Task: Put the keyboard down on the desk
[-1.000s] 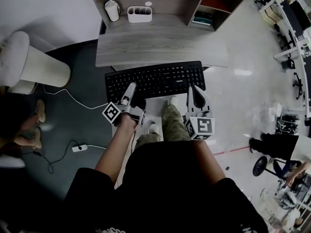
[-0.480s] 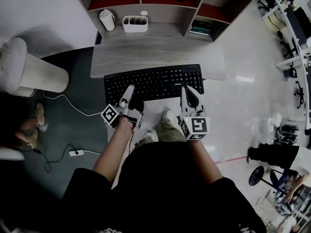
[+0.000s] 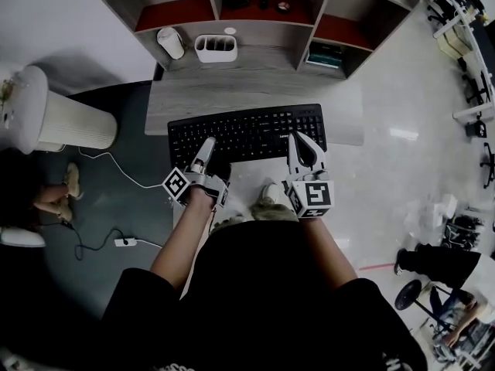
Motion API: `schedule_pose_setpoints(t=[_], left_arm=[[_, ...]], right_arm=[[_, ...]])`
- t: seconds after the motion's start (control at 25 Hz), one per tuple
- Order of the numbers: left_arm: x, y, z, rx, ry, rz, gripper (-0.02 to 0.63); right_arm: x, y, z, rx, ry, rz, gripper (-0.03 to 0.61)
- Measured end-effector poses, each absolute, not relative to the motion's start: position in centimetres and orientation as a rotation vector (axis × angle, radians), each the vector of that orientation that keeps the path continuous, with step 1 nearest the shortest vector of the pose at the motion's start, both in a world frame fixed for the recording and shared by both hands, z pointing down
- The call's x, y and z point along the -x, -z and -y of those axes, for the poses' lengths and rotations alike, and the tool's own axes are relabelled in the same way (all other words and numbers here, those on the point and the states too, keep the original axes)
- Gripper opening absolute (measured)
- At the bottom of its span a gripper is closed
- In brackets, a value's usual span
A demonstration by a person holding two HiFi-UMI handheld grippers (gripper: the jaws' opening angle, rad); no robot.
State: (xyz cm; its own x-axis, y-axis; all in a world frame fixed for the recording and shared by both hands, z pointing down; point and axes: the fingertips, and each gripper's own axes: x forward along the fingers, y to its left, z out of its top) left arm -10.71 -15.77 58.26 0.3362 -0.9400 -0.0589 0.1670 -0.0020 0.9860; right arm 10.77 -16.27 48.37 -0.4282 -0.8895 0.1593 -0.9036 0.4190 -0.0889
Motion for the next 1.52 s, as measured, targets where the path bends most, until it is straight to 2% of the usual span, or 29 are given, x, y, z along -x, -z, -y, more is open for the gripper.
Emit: schedule_pose_setpoints(t=[0.44, 1.0, 1.52], left_arm=[[10.0, -59.6, 19.1, -1.225, 1.024, 0.83, 0.092], [12.4, -66.6, 25.2, -1.16, 0.944, 0.812, 0.092], [10.9, -74.6, 32.3, -1.144, 0.875, 0.81, 0.092]], right_arm=[[-10.2, -48.3, 20.0, -1.582, -0.246, 2.67, 0.012], [-8.9, -50.3, 24.7, -1.658, -0.281, 2.55, 0.012], [-8.9, -53.3, 28.7, -1.669, -0.304, 2.456, 0.012]])
